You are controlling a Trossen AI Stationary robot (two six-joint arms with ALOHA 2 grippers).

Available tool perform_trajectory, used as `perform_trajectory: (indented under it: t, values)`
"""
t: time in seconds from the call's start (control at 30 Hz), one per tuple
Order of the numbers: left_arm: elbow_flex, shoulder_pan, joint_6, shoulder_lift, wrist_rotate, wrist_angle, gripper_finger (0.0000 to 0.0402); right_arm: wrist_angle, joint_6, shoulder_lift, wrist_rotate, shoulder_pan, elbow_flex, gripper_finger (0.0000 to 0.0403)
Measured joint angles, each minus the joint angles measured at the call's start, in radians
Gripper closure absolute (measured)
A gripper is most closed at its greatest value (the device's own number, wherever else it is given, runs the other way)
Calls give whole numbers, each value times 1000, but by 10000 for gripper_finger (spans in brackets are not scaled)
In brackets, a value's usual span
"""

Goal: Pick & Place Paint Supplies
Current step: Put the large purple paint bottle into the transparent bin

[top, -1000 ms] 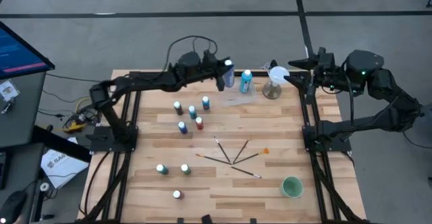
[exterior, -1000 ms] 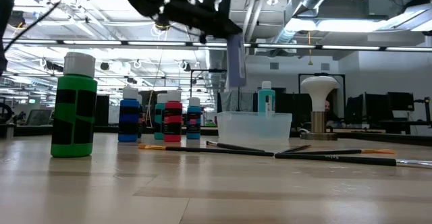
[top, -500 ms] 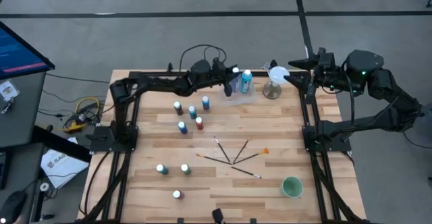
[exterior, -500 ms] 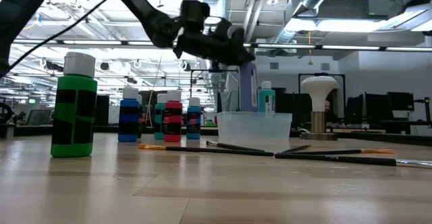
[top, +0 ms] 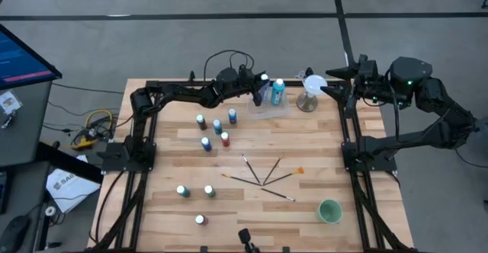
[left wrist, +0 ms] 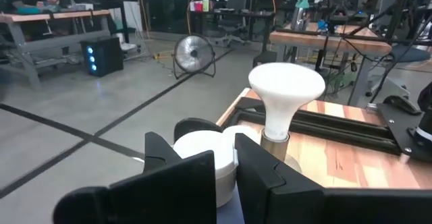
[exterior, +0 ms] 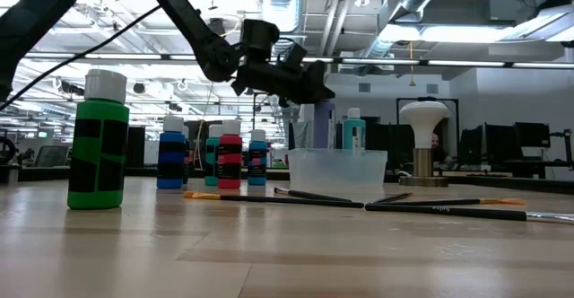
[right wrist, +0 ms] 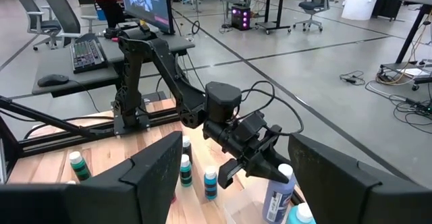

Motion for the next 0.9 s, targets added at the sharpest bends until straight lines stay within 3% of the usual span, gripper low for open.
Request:
perform_trajectory:
  t: [0.43, 0.9]
  values:
    - [-1, -17, -33, 12, 2, 3, 401, 2, -21, 0, 0, 0, 0, 137]
    - [-1, -72, -33, 13, -267, 53, 401, 3, -38, 0, 0, 0, 0, 137]
